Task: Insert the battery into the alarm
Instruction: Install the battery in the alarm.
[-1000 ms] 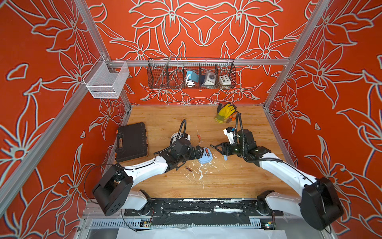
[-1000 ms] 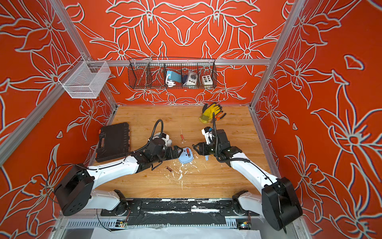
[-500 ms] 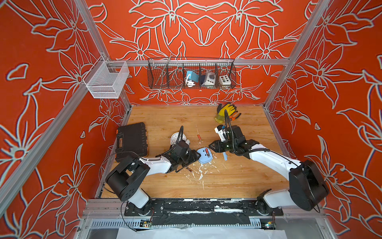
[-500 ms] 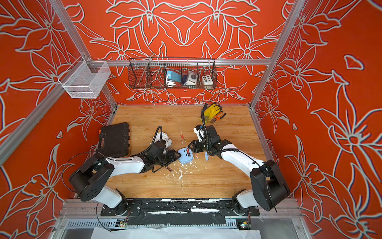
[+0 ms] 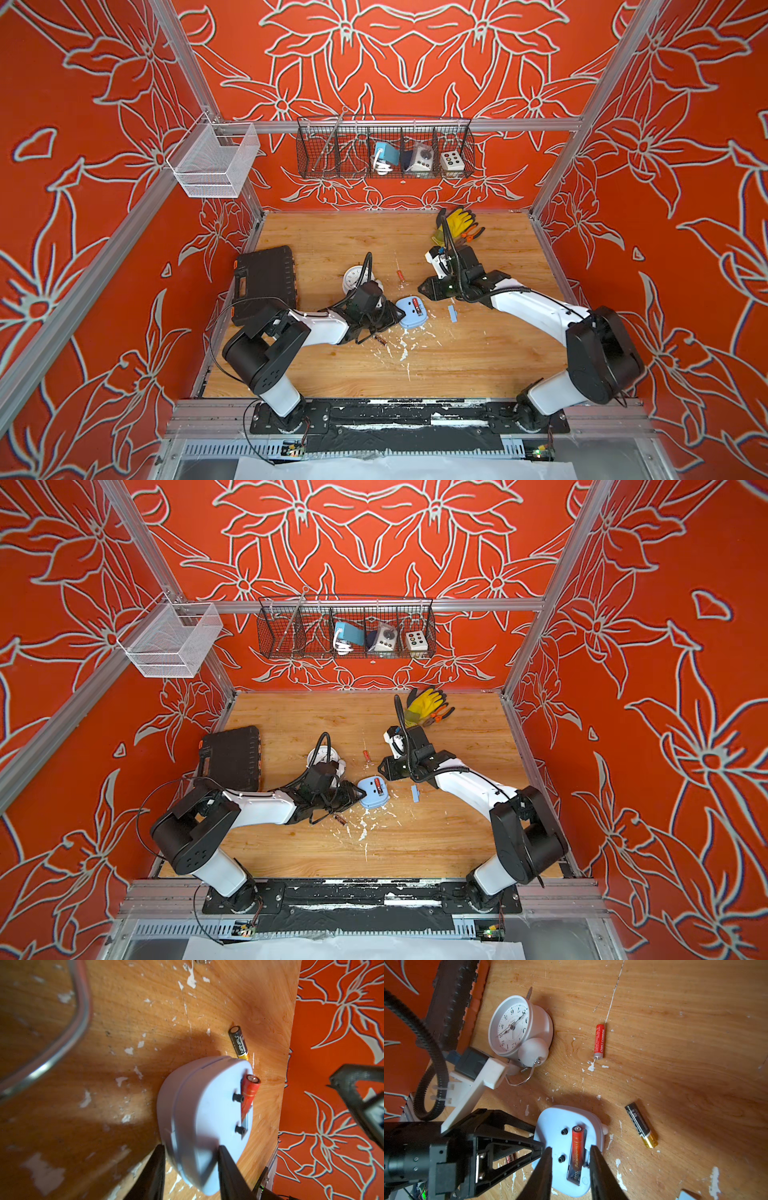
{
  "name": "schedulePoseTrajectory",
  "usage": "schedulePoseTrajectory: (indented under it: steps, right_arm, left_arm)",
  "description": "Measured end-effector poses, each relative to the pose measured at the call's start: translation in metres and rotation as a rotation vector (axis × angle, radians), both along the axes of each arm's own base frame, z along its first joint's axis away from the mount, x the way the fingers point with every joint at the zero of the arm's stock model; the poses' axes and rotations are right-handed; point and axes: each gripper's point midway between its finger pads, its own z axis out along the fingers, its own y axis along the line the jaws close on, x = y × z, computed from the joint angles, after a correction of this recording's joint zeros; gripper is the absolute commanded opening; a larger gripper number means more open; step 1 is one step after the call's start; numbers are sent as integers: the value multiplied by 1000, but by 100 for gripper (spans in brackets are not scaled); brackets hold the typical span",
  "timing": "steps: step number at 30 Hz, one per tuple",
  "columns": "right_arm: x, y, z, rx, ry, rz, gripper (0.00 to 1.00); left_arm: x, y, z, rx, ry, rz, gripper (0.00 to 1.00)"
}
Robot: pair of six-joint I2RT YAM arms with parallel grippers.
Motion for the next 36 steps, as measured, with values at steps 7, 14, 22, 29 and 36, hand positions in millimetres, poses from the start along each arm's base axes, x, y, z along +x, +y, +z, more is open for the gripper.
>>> schedulePoseTrajectory:
  steps: [7, 14, 22, 29, 36]
  right_arm:
    - [3, 15, -21, -41, 56, 28, 20]
    - [0, 19, -45, -87, 108, 52, 10]
    - [-1, 18, -48, -106, 103, 51, 7]
    - [-7, 9, -58, -139, 103, 48, 5]
    - [-16, -1, -59, -152, 93, 43, 5]
  left_arm:
    - [0, 0, 0, 1, -4, -3, 34]
    - [0, 0, 0, 2, -3, -3, 34]
    - [0, 0, 0, 2, -3, -2, 34]
    - [0, 0, 0, 2, -1, -2, 34]
    - [0, -1, -1, -3, 6, -1, 34]
